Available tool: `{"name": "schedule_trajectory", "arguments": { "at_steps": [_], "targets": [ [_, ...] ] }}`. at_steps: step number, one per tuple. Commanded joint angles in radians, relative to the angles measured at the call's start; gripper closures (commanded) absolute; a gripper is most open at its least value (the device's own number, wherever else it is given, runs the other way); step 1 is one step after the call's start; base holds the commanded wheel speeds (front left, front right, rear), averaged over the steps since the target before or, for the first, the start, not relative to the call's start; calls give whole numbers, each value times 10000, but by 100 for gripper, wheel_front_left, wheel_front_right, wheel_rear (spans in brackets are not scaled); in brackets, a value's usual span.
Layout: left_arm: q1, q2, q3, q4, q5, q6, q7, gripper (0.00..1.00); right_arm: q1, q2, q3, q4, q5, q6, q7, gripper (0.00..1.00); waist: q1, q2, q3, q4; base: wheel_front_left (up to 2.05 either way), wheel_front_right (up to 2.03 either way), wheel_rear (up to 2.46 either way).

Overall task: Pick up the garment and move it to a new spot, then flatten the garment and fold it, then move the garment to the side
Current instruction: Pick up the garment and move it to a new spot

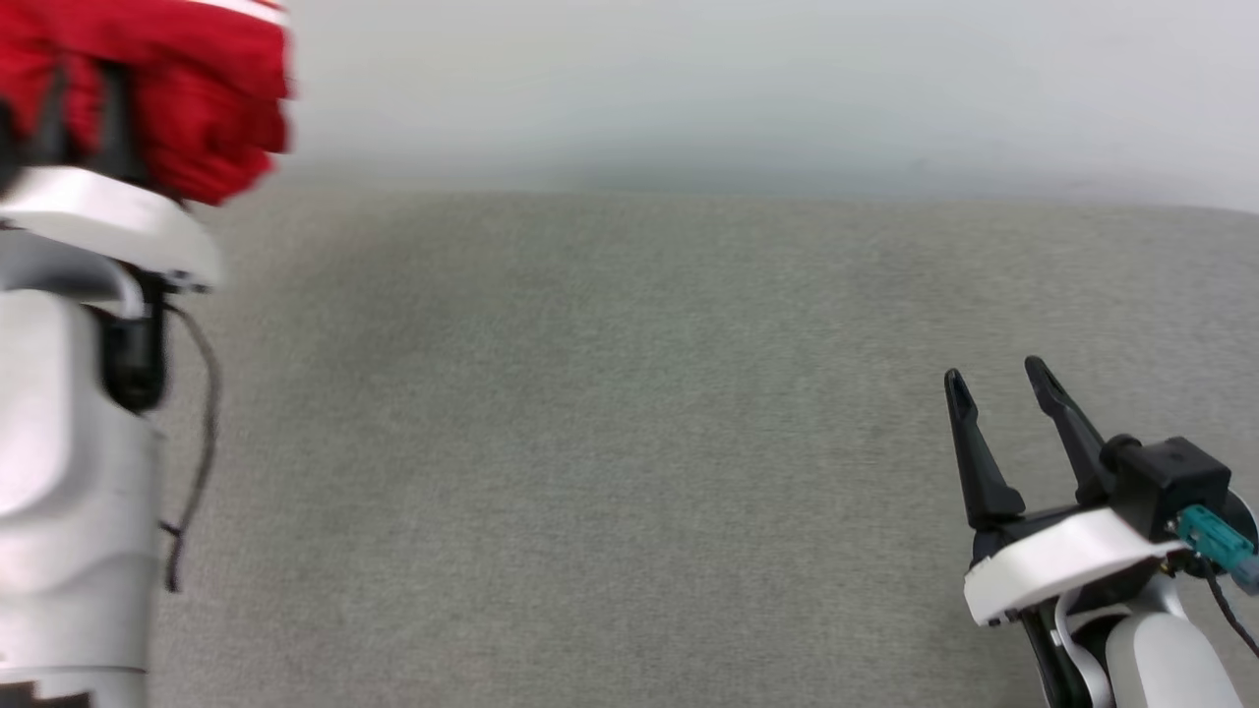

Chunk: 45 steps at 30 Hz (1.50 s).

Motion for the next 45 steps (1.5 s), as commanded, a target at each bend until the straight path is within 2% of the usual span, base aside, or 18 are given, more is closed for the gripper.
{"name": "schedule_trajectory", "arguments": {
  "at_steps": [1, 7, 12, 16, 21, 22, 23, 24, 28, 31, 38, 43, 45],
  "targets": [
    [207, -341, -304, -208, 75, -53, -16, 100, 257, 84, -90, -132, -34, -5, 64, 0, 2, 0, -434, -420, 0, 0, 0],
    [1206, -1710, -1692, -1011, -60, -241, -58, 100, 756, 222, -263, -438, -79, -3, 316, 0, 2, 0, -752, -1221, 0, 0, 0],
    [2290, -2623, -3057, -1037, -294, -320, 23, 100, 936, 270, -285, -665, -69, -3, 507, 0, 2, 0, -656, -1898, 0, 0, 0],
    [3186, -2977, -4266, -737, -577, -338, 270, 100, 999, 318, -308, -781, 23, -3, 544, 0, 2, 0, -439, -2202, 0, 0, 0],
    [4064, -2956, -5488, -129, -920, -343, 540, 100, 1066, 360, -207, -738, 106, -3, 481, 0, 2, 0, -254, -2357, 0, 0, 0],
    [4195, -2950, -5735, 2, -1037, -345, 647, 84, 1066, 369, -208, -724, 127, -3, 463, 0, 2, 0, -223, -2350, 0, 0, 0],
    [4279, -2959, -5883, 53, -1153, -346, 678, 48, 1055, 377, -210, -720, 132, -3, 444, 0, 2, 0, -186, -2338, 0, 0, 0],
    [4198, -2886, -5999, 25, -1162, -346, 577, 0, 1035, 384, -230, -732, 130, -3, 425, 0, 2, 0, -129, -2304, 0, 0, 0],
    [3805, -2701, -6015, -229, -1208, -340, -31, 0, 1009, 409, -335, -712, 117, -3, 352, 0, 2, 0, -140, -2024, 0, 0, 0],
    [3444, -2602, -5790, -908, -1057, -132, -508, 0, 1174, 413, -535, -642, 65, -3, 341, 0, 2, 0, -439, -1551, 0, 0, 0],
    [3622, -2263, -4859, -2060, -1106, 840, -781, 0, 1382, 420, -714, -745, -69, -3, 453, 0, 2, 0, -803, -1040, 0, 0, 0],
    [4380, -1708, -3942, -2588, -1351, 1592, -846, 0, 1584, 422, -762, -854, -152, -3, 597, 0, 2, 0, -1007, -880, 0, 0, 0],
    [4597, -1589, -3772, -2666, -1375, 1718, -847, 0, 1603, 423, -762, -871, -170, -3, 602, 0, 2, 0, -1036, -866, 0, 0, 0]
  ]
}}
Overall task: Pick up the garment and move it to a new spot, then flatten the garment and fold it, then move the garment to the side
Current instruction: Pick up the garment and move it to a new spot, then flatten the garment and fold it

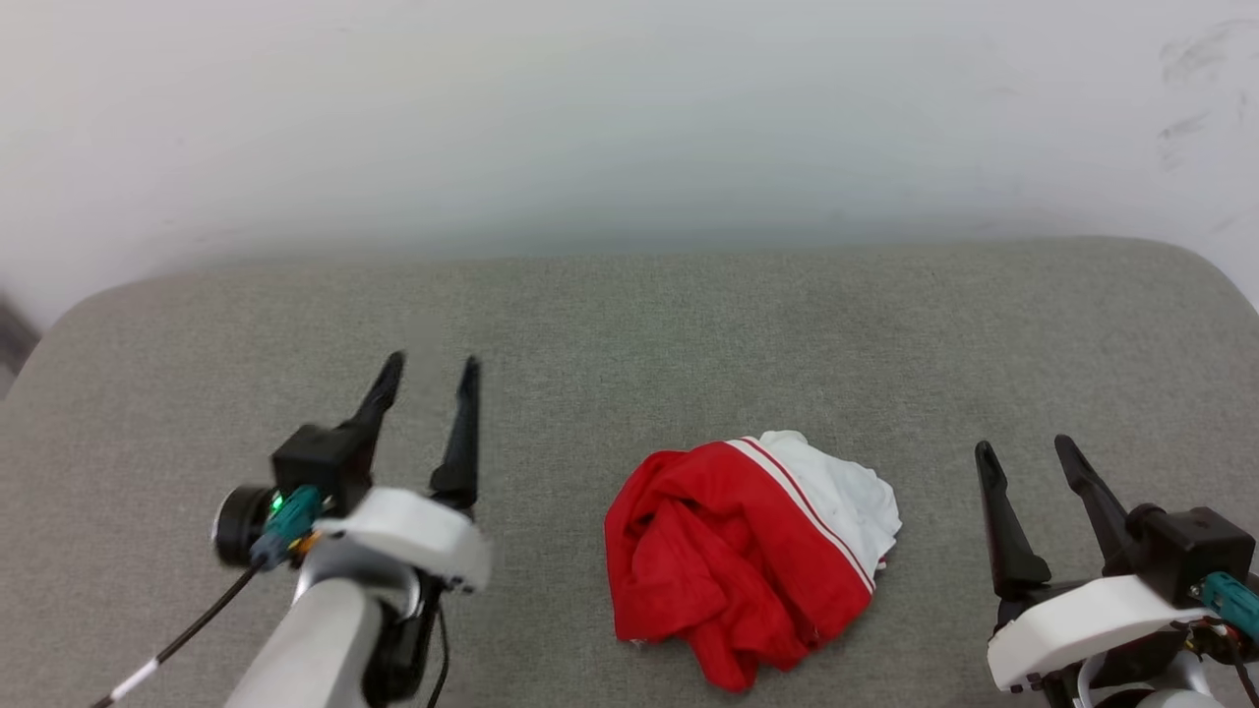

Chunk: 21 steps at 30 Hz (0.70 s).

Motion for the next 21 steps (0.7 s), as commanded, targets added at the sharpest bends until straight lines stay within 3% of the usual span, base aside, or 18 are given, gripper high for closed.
{"name": "schedule_trajectory", "arguments": {
  "at_steps": [1, 7, 21],
  "targets": [
    [367, 102, 135, -131, -75, 140, -31, 0, 146, 21, -30, -52, -71, -3, 11, 0, 0, 0, -75, 44, 0, 0, 0],
    [1583, 666, 593, -569, -96, 604, -48, 0, 525, 25, -128, -206, -129, -3, 237, 0, 0, 0, -301, 114, 0, 0, 0],
    [2139, 682, 459, -1184, -135, 955, 105, 0, 872, 27, -177, -527, -163, -3, 552, 0, 0, 0, -359, 116, 0, 0, 0]
  ]
}}
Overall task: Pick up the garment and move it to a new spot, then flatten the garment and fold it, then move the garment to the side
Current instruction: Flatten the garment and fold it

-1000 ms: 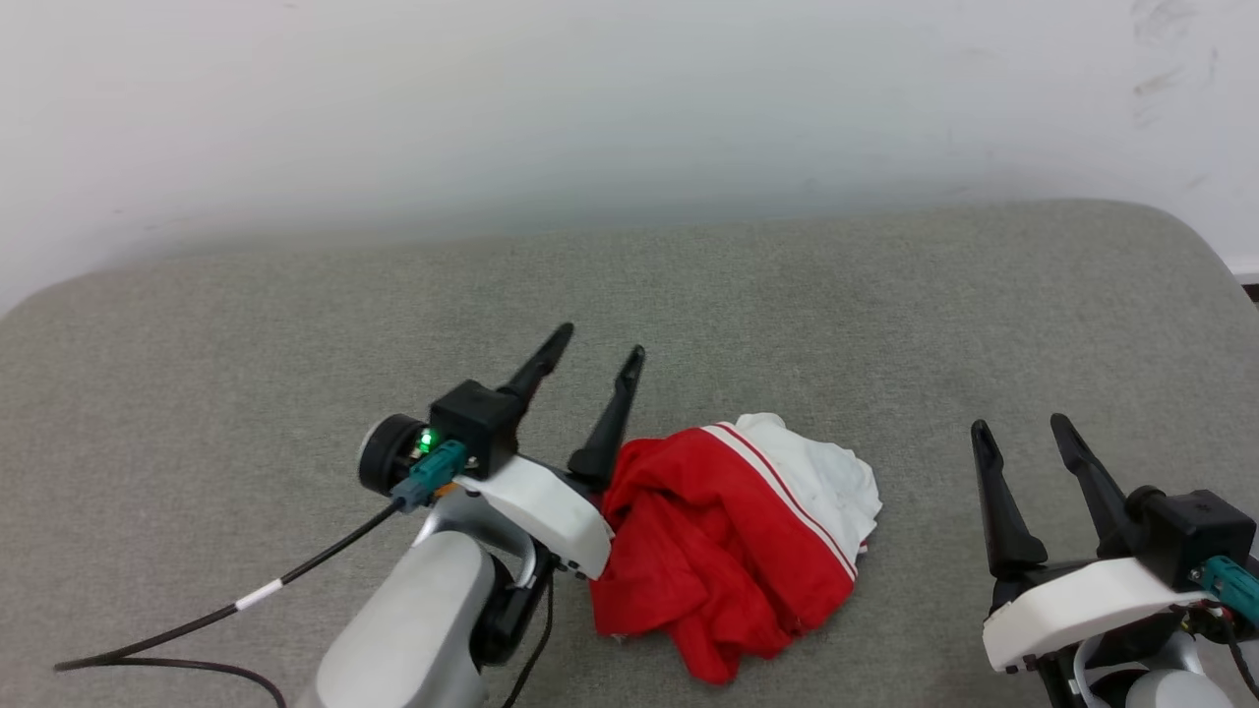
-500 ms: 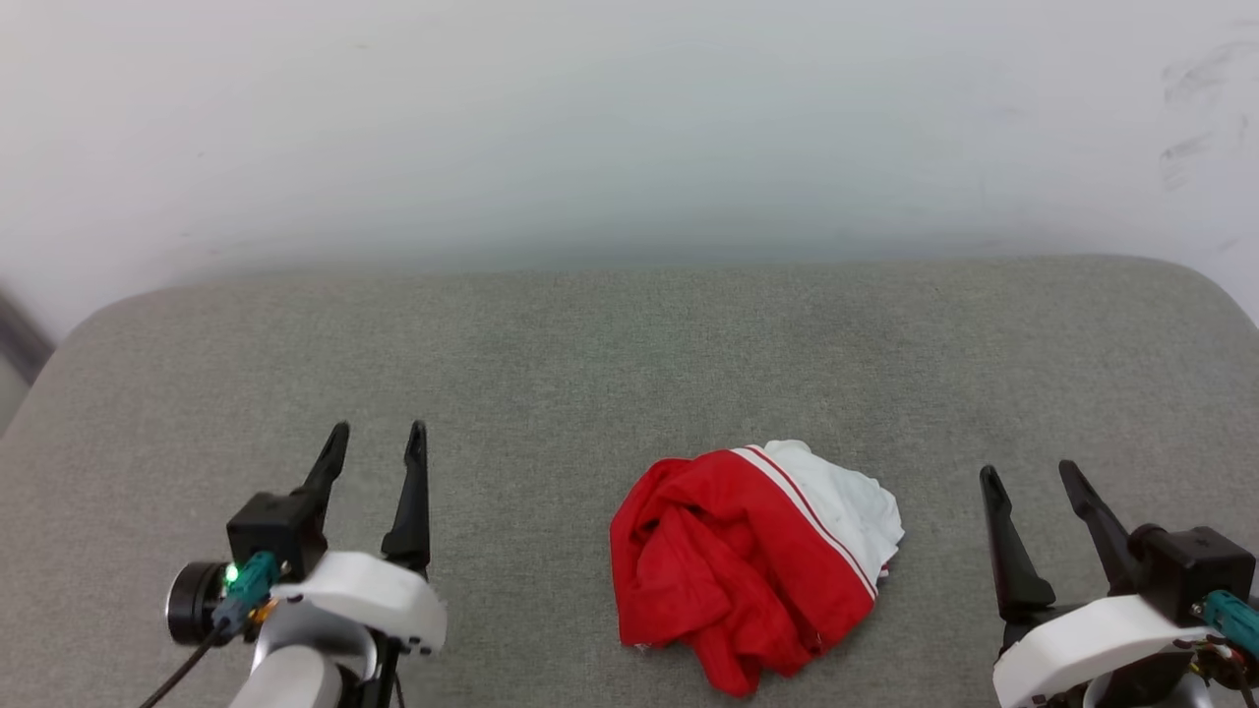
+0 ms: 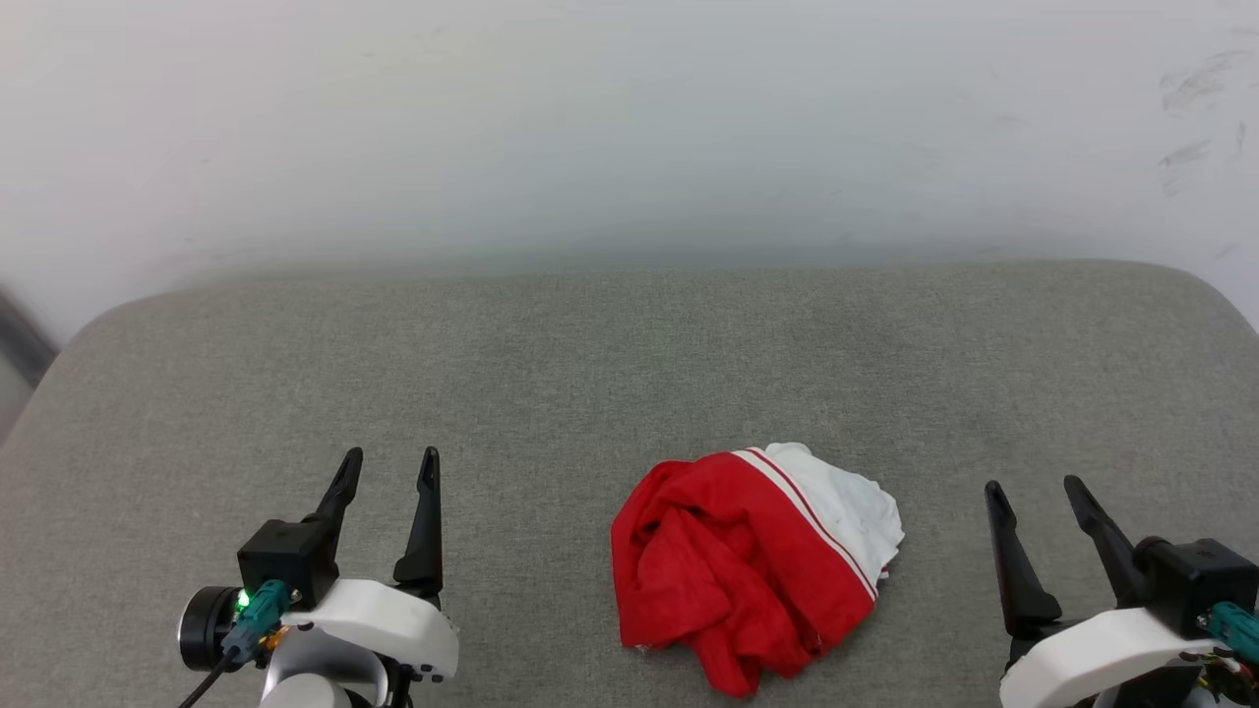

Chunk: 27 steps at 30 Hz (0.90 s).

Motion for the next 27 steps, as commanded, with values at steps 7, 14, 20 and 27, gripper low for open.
{"name": "schedule_trajectory", "arguments": {
  "at_steps": [7, 14, 20, 27],
  "targets": [
    [-213, 34, -9, -138, -23, 26, 16, 0, 80, -101, -691, 131, 4, -3, 214, 0, 0, -1, 127, 111, 0, 0, 0],
    [-529, -202, -110, -304, 56, 19, -50, 0, -467, -445, -1718, 868, 573, -3, 1227, 0, 0, -1, 711, 470, 0, 0, 0],
    [-1014, -423, -104, -466, 193, -58, -118, 0, -1508, -1165, -1544, 1190, 1458, -3, 3272, 0, 0, -1, 1760, 814, 0, 0, 0],
    [-1676, -665, -109, -376, 443, -247, -173, 0, -2634, -2148, -209, 1656, 2492, -5, 6268, 0, 0, -1, 2704, 1175, 0, 0, 0]
  ]
}}
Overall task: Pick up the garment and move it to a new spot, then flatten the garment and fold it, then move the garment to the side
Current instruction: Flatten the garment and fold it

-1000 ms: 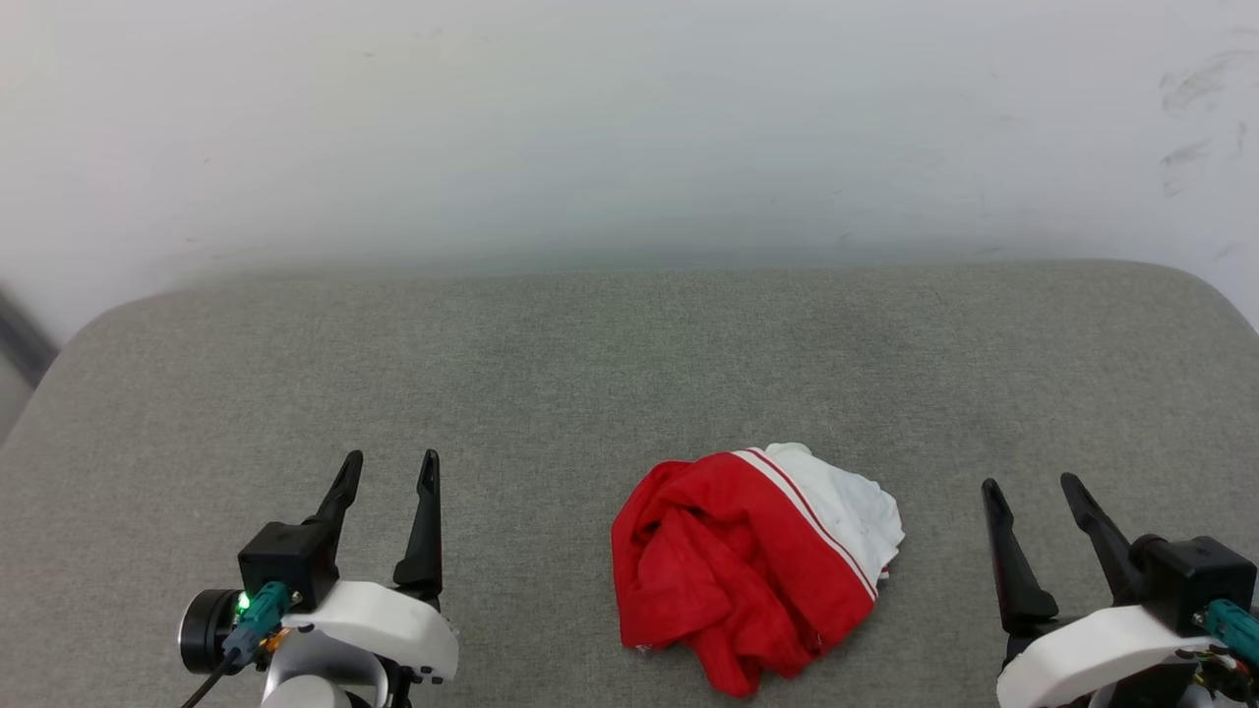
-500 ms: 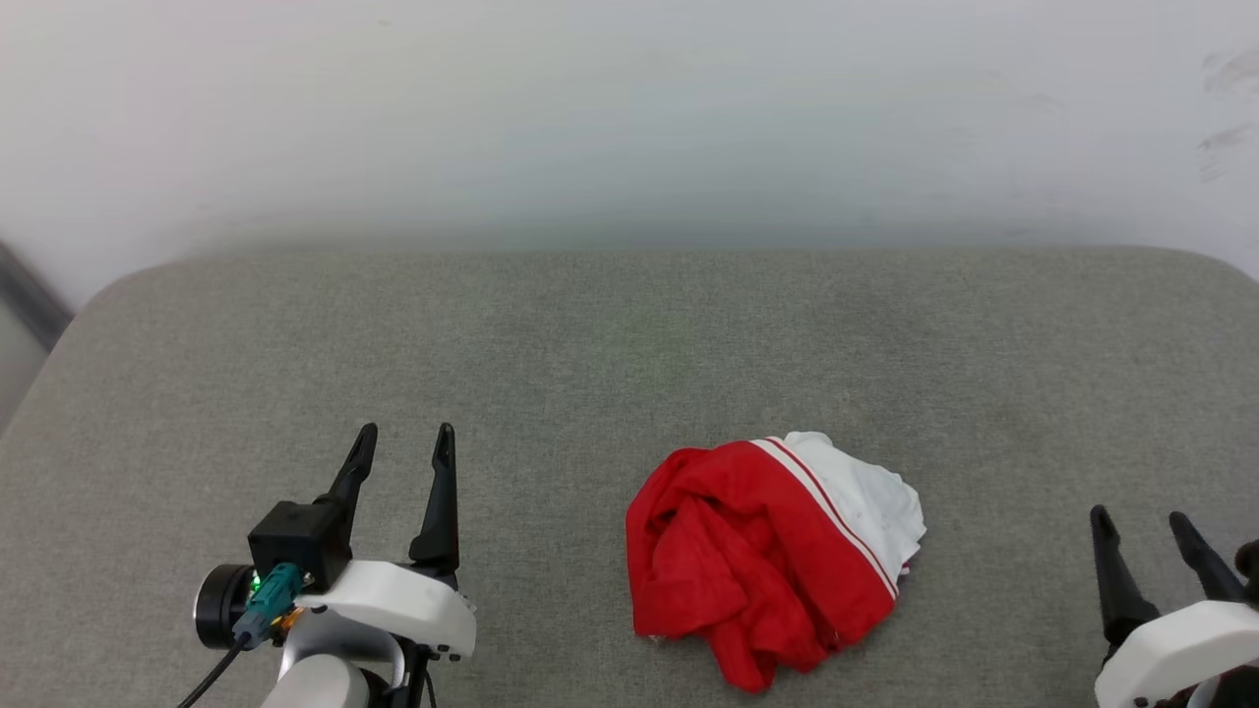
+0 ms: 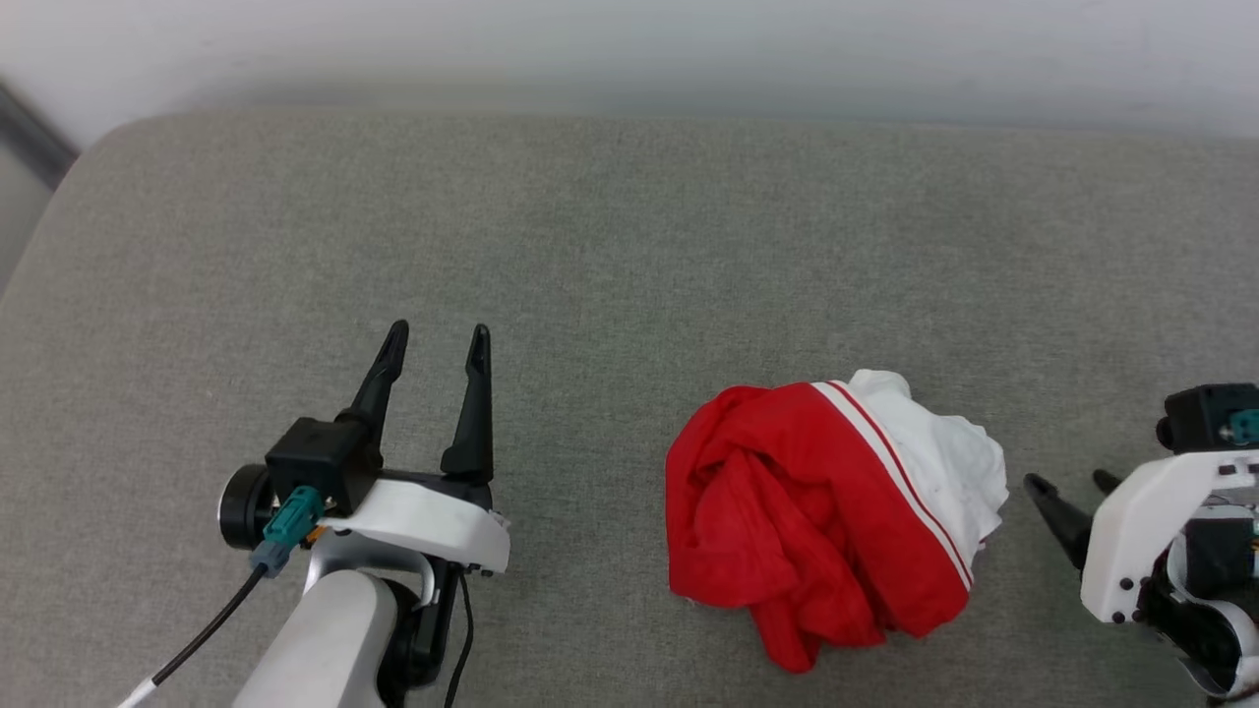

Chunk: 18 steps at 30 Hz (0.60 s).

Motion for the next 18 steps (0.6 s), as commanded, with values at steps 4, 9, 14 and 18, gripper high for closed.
{"name": "schedule_trajectory", "arguments": {
  "at_steps": [4, 9, 14, 18],
  "targets": [
    [-458, -186, -7, 137, 202, -185, -71, 0, -531, -479, 914, 297, 652, -5, 1061, 0, -1, 0, 665, 426, 0, 0, 0],
    [-533, -469, 167, 270, 433, -386, -67, 0, -453, -648, 1762, 1461, 1156, -7, 1877, 62, -1, 0, 775, 532, 0, 0, 0],
    [-318, -526, 370, 410, 572, -499, -67, 0, -1056, -939, 1905, 1153, 1154, -7, 1367, 100, -1, 0, 588, 428, 0, 0, 0],
    [-214, -544, 528, 498, 646, -572, -66, 0, -1554, -1224, 1887, 565, 985, -5, 912, 100, -1, 0, 371, 229, 0, 0, 0]
  ]
}}
